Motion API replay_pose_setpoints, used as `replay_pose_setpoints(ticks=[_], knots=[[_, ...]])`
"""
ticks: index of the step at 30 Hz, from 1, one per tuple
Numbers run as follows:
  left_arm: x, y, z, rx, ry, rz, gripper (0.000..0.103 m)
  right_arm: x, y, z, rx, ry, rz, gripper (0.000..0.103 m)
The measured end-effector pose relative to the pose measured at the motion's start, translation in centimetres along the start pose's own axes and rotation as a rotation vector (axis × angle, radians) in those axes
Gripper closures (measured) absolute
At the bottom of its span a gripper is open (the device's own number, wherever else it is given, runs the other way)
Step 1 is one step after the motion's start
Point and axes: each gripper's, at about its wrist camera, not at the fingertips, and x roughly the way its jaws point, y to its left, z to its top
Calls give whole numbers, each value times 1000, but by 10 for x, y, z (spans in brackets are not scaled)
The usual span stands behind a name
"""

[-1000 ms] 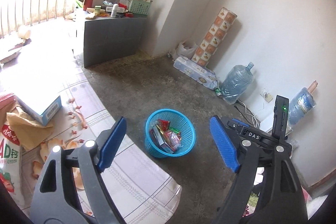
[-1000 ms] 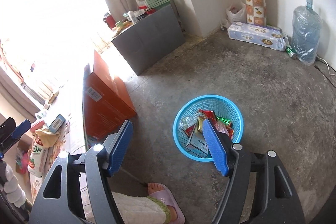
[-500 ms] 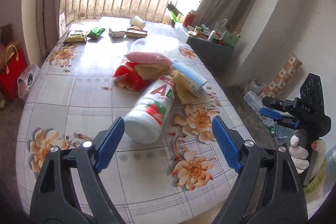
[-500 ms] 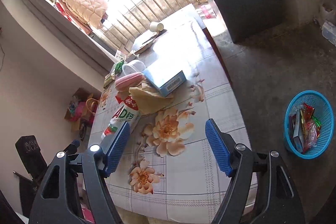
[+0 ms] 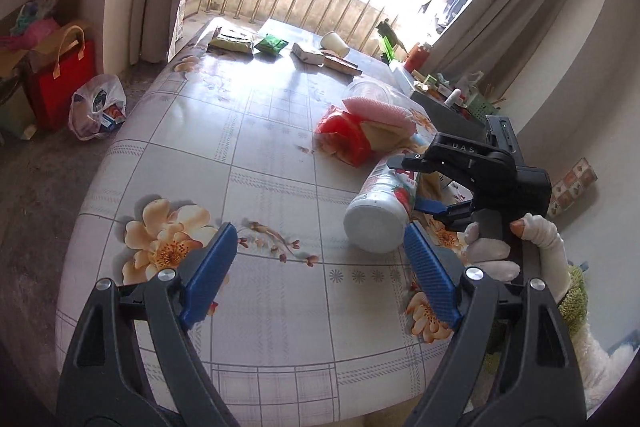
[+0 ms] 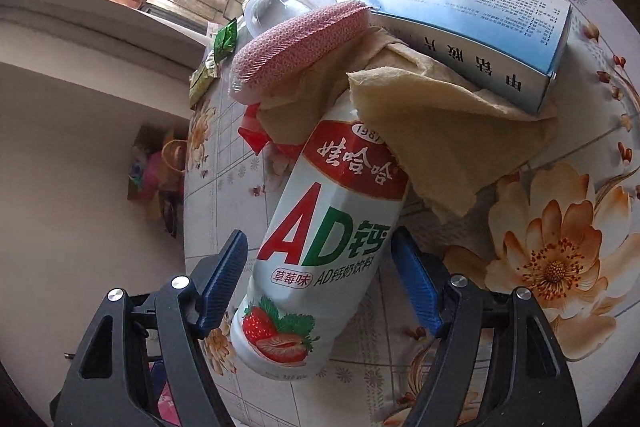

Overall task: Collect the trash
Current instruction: 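Grasp the white AD milk bottle with the right tool and lift it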

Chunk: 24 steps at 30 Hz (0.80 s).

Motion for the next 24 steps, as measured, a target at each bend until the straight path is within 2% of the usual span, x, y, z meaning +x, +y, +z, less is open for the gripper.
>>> replay_pose_setpoints(ticks=[4, 7, 11, 14, 17, 20, 24], knots=[[1, 13, -2, -22, 8, 1, 22, -2, -7, -4, -17, 31, 36, 34], [5, 19, 1, -41, 12, -1, 22, -7, -12, -14, -59, 94, 52, 35], [9, 22, 3, -43, 9, -6, 22, -20, -17, -39, -186, 226, 37, 35], [17, 21, 3, -44, 26, -10, 22, -38, -17, -61, -319, 278, -27, 35], [25, 16, 2, -34, 47, -18, 22, -58, -17, -79, -436, 267, -116, 35], [33, 7, 0, -15, 65, -28, 22, -72, -20, -85, -483, 221, -200, 35], [40, -7, -2, 9, 83, -34, 22, -77, -29, -77, -437, 177, -164, 35]])
